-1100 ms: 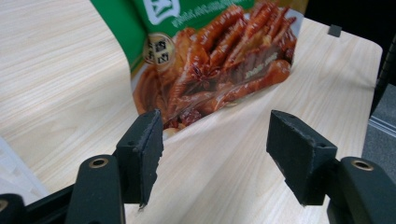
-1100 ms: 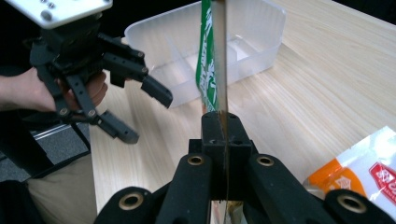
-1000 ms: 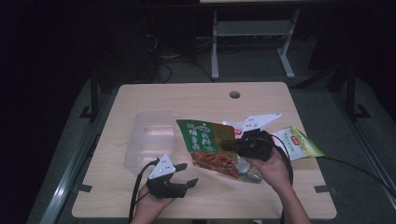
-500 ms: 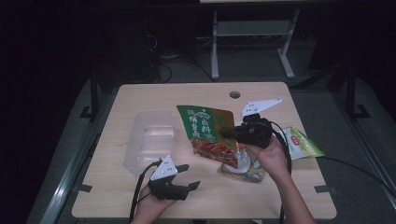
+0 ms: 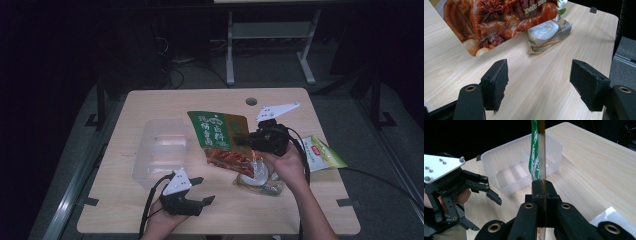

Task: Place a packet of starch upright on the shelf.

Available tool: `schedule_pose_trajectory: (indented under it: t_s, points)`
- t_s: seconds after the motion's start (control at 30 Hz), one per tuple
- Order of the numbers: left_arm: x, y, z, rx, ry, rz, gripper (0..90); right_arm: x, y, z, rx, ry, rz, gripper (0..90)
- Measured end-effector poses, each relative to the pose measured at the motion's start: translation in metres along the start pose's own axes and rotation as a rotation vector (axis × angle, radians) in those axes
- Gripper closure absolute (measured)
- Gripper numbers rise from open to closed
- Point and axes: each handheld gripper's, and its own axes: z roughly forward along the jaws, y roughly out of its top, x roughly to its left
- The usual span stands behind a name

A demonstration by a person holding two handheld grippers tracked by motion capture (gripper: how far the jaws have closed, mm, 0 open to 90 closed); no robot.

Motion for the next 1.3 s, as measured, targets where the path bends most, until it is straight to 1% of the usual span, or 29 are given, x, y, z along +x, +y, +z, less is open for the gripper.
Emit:
schedule_pose_trajectory:
  t_s: [0.1, 0.13, 0.23, 0.27, 0.3, 0.37, 0.4, 0.47, 0.5, 0.53, 0.57, 0.6, 0.63, 0.67, 0.7, 0.73, 0.8, 0.83, 0.9, 0.93, 0.97, 1.0, 1.03, 1.07, 1.1, 1.17, 1.2, 1.27, 1.3]
  points:
    - [0.000, 0.000, 0.000, 0.005, 0.000, 0.007, 30.0, 0.001, 0.004, 0.000, -0.002, -0.004, 0.002, 89.3]
    - [-0.001, 0.000, 0.000, 0.009, 0.000, 0.007, 30.0, 0.000, 0.006, 0.000, -0.002, -0.008, -0.006, 89.3]
    - [-0.001, 0.000, 0.000, 0.014, -0.008, -0.007, 29.9, 0.000, 0.016, 0.001, 0.001, -0.014, -0.014, 89.3]
    - [-0.001, 0.000, 0.000, 0.014, -0.008, -0.007, 29.8, 0.000, 0.016, 0.001, 0.001, -0.014, -0.014, 89.3]
    - [-0.001, 0.000, 0.000, 0.011, -0.007, -0.004, 29.7, -0.001, 0.021, 0.003, 0.000, -0.018, -0.016, 89.3]
    - [-0.001, 0.000, 0.000, 0.016, -0.006, -0.001, 29.7, -0.001, 0.024, 0.004, -0.001, -0.018, -0.016, 89.3]
    - [0.000, 0.000, -0.001, 0.016, -0.004, 0.001, 29.7, -0.002, 0.031, 0.007, -0.004, -0.018, -0.026, 89.3]
    - [-0.001, 0.000, -0.001, 0.012, -0.007, -0.003, 29.7, -0.002, 0.034, 0.008, -0.005, -0.021, -0.029, 89.4]
    - [-0.001, 0.000, 0.000, 0.006, -0.008, -0.004, 29.7, -0.003, 0.041, 0.010, -0.009, -0.020, -0.040, 89.3]
    - [-0.001, 0.000, 0.000, 0.006, -0.008, -0.004, 29.7, -0.003, 0.041, 0.010, -0.009, -0.020, -0.040, 89.3]
    - [-0.002, 0.000, 0.001, 0.005, -0.005, -0.004, 29.7, -0.004, 0.048, 0.013, -0.010, -0.016, -0.043, 89.4]
    - [-0.002, 0.000, 0.001, 0.005, -0.005, -0.004, 29.6, -0.004, 0.048, 0.013, -0.010, -0.016, -0.043, 89.4]
    - [-0.002, 0.000, 0.002, 0.001, -0.005, -0.008, 29.6, -0.005, 0.056, 0.018, -0.010, -0.016, -0.047, 89.4]
    - [-0.002, 0.000, 0.002, 0.001, -0.005, -0.008, 29.6, -0.005, 0.056, 0.018, -0.010, -0.016, -0.047, 89.4]
    - [-0.002, 0.000, 0.003, 0.005, -0.005, -0.012, 29.6, -0.005, 0.064, 0.022, -0.008, -0.010, -0.050, 89.4]
    - [-0.002, 0.000, 0.003, 0.005, -0.005, -0.012, 29.6, -0.005, 0.064, 0.022, -0.008, -0.010, -0.050, 89.4]
    - [-0.002, -0.001, 0.004, 0.006, -0.010, -0.018, 29.6, -0.005, 0.072, 0.027, -0.013, -0.004, -0.048, 89.4]
    - [-0.003, -0.001, 0.005, 0.010, -0.014, -0.021, 29.6, -0.006, 0.079, 0.033, -0.017, 0.000, -0.048, 89.4]
    - [-0.003, -0.002, 0.006, 0.017, -0.016, -0.009, 29.6, -0.006, 0.087, 0.038, -0.020, 0.003, -0.050, 89.4]
    - [-0.003, -0.002, 0.006, 0.017, -0.016, -0.009, 29.6, -0.006, 0.087, 0.038, -0.020, 0.003, -0.050, 89.4]
    - [-0.003, -0.002, 0.007, 0.017, -0.018, -0.012, 29.6, -0.005, 0.091, 0.041, -0.021, 0.004, -0.052, 89.3]
    - [-0.003, -0.002, 0.007, 0.025, -0.019, -0.005, 29.5, -0.005, 0.094, 0.044, -0.018, 0.006, -0.054, 89.3]
    - [-0.004, -0.003, 0.008, 0.026, -0.022, -0.009, 29.5, -0.004, 0.101, 0.050, -0.018, 0.012, -0.061, 89.3]
    - [-0.004, -0.003, 0.008, 0.026, -0.022, -0.009, 29.5, -0.004, 0.101, 0.050, -0.018, 0.012, -0.061, 89.3]
    - [-0.004, -0.002, 0.008, 0.025, -0.027, -0.007, 29.5, -0.003, 0.107, 0.057, -0.017, 0.017, -0.066, 89.3]
    - [-0.005, -0.001, 0.008, 0.014, -0.025, -0.012, 29.5, -0.003, 0.110, 0.060, -0.019, 0.022, -0.067, 89.3]
    - [-0.005, -0.001, 0.008, 0.009, -0.024, -0.018, 29.5, -0.003, 0.116, 0.068, -0.014, 0.028, -0.068, 89.3]
    - [-0.005, -0.001, 0.008, 0.013, -0.024, -0.017, 29.5, -0.003, 0.119, 0.072, -0.010, 0.028, -0.074, 89.3]
    - [-0.005, -0.001, 0.007, 0.014, -0.024, -0.017, 29.5, -0.003, 0.124, 0.080, -0.010, 0.030, -0.076, 89.3]
